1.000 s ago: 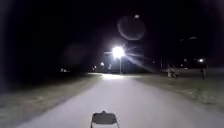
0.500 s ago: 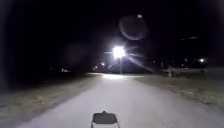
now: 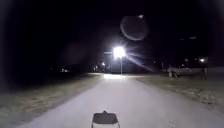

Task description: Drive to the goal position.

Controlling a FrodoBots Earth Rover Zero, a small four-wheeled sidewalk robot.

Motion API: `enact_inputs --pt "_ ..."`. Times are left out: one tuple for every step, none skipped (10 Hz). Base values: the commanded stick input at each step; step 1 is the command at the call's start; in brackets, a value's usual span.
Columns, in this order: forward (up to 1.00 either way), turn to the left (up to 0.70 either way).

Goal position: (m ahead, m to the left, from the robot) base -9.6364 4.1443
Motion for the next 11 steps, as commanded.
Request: enact_inputs --pt "0.00 0.45" --pt "0.00 0.45" --pt "0.00 0.45" --pt "0.00 0.45" --pt "0.00 0.45" --pt "0.00 0.45" --pt "0.00 0.45" --pt "0.00 0.45" --pt "0.00 0.45" --pt "0.00 0.45" --pt "0.00 0.45"
